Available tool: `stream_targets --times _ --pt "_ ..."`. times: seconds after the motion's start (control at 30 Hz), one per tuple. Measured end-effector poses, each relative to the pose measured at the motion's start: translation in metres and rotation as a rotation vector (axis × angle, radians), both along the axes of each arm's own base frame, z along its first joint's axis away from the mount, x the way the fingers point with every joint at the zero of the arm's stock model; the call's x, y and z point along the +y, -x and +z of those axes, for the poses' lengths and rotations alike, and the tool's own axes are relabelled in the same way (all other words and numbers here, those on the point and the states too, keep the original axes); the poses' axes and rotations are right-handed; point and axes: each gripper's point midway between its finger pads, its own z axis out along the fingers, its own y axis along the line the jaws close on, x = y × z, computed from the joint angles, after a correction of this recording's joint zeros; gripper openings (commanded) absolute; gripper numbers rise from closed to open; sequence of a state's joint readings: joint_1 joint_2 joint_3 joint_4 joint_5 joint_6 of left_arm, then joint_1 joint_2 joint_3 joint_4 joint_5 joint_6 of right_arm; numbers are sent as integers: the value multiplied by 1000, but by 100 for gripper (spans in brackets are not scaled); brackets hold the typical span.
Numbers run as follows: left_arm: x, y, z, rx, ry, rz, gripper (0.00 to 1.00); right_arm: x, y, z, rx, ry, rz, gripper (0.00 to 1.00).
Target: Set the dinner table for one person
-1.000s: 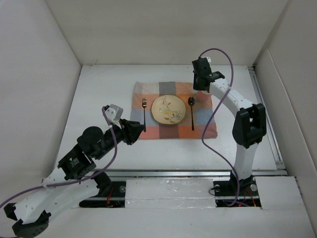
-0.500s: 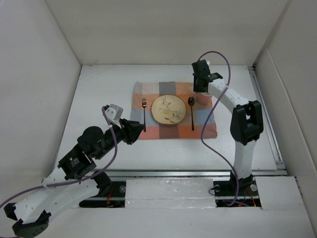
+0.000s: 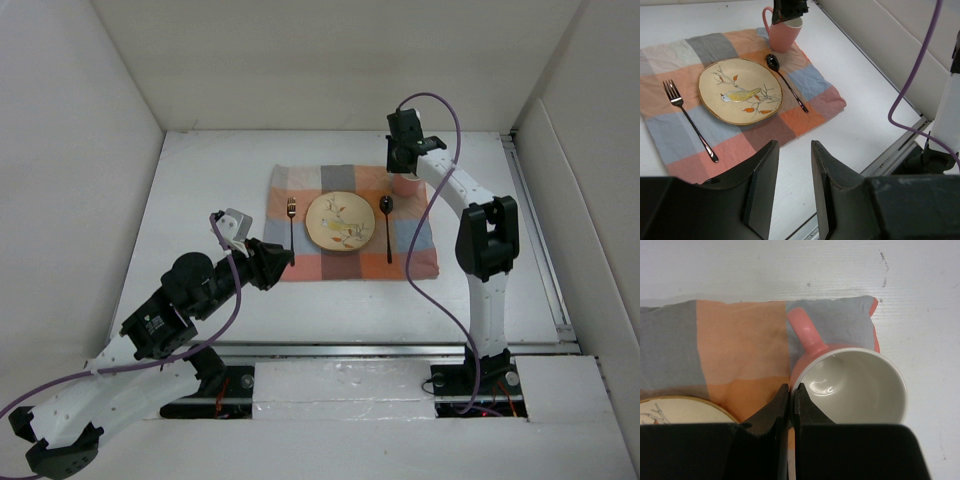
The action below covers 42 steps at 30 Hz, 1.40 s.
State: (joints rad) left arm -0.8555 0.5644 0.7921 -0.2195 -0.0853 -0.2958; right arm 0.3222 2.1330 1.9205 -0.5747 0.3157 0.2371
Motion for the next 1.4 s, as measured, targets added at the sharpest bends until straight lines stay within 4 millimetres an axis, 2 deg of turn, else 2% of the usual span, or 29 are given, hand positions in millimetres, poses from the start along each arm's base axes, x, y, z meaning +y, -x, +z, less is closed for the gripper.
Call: stream_targets --times 0.13,0.23,0.27,0.3,0.47,0.5,0.63,0.73,0.8,0.83,0.87,0.9,0.97,1.03,1.13,1.2,1.3,1.4 --pt "-1 -1 -2 5 -7 4 29 -2 -15 -22 28 2 -2 0" --pt "-1 -2 -3 7 -9 6 29 -2 -22 -22 18 6 0 0" --pt "-1 -2 -3 7 -10 7 29 -2 -23 -22 18 5 -1 3" --pt "0 -2 -3 7 -10 8 29 -3 -23 -22 17 3 -1 12" --pt "0 -4 -4 9 -14 14 29 -2 -24 -22 14 -2 2 31" --pt "0 -4 -4 10 -14 15 29 -2 -25 -21 11 -3 0 39" --pt "0 -5 -4 9 -15 22 29 -4 -24 -18 5 -5 -3 57" --pt "1 -6 -4 9 -16 30 30 -6 -23 -3 -18 -11 -5 66" --pt "3 -7 -4 8 -17 39 31 -7 -21 17 -51 -21 -6 65" --pt "3 -8 -4 7 -17 45 31 -8 -18 29 -71 -27 -7 61" --pt "4 -8 -4 6 -18 53 31 -10 -13 44 -94 -33 -13 67" --pt "5 -9 -4 6 -18 59 31 -12 -8 60 -123 -43 -21 100" --pt "9 -10 -2 0 -13 77 33 -16 9 97 -189 -57 -26 100" --pt "13 -10 1 -10 -1 94 40 -18 29 135 -273 -81 -19 100" --pt "24 -8 12 -37 44 127 45 -16 79 187 -398 -119 10 100" --pt "32 -5 17 -52 75 149 48 -15 120 214 -480 -152 32 100" --pt "50 -3 31 -85 128 208 50 -23 187 230 -605 -229 56 100" --pt "69 -4 40 -97 155 289 52 -57 249 217 -704 -302 6 100"
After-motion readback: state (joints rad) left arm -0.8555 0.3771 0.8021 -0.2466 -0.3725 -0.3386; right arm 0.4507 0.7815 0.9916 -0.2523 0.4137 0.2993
